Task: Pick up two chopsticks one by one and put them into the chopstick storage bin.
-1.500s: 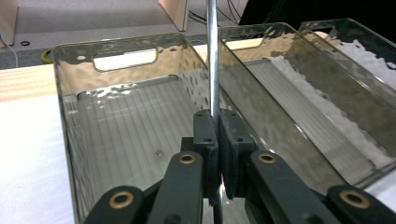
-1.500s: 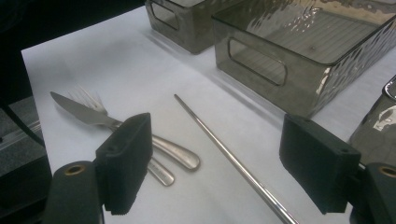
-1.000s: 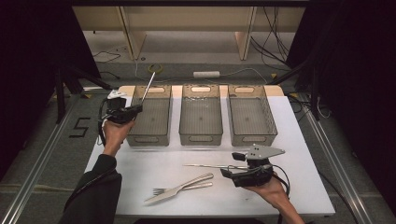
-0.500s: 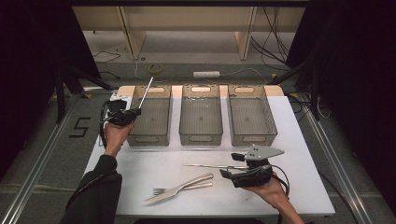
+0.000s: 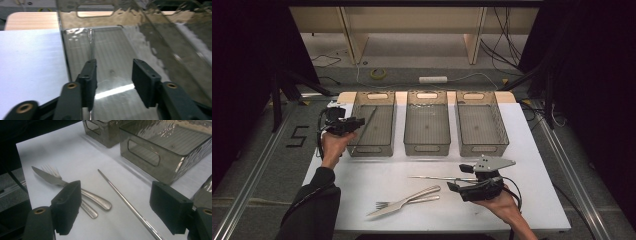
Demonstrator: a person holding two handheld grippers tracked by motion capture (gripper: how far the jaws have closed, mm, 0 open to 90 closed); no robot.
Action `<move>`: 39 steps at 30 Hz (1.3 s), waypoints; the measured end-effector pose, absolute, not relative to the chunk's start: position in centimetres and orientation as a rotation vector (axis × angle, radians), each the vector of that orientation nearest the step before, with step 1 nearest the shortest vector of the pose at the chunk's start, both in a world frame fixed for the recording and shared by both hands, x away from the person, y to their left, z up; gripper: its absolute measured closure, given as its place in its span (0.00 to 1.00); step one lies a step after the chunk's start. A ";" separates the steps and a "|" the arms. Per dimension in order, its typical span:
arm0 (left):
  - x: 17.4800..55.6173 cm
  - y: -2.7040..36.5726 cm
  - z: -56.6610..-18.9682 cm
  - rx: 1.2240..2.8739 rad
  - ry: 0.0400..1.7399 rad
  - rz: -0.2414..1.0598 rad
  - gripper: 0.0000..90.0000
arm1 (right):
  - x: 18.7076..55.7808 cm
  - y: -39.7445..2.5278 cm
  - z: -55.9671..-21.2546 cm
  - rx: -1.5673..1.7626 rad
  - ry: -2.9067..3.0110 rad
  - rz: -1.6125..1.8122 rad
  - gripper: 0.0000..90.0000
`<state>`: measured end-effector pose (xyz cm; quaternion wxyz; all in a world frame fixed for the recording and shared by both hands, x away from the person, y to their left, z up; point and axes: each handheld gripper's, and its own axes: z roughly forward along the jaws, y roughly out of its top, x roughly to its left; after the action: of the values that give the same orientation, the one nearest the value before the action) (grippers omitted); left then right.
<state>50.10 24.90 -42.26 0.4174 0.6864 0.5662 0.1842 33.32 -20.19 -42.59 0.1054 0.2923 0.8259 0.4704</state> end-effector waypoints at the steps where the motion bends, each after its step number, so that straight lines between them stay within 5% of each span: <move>1: 49.9 24.9 -42.0 1.721 1.414 0.445 0.56 | 33.3 -20.2 -42.6 0.861 2.436 1.381 0.30; 17: 44.4 20.9 -38.8 1.837 1.139 0.340 0.26 | 35.2 -19.2 -41.3 0.744 2.619 1.063 0.31; 39: 38.6 17.5 -40.1 1.857 0.941 0.287 0.19 | 39.5 -17.5 -41.2 0.662 2.855 0.542 0.50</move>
<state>38.59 17.50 -40.10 0.4967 0.7669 0.3886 0.1183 39.49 -17.47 -41.23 0.0803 0.2213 0.9548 0.1814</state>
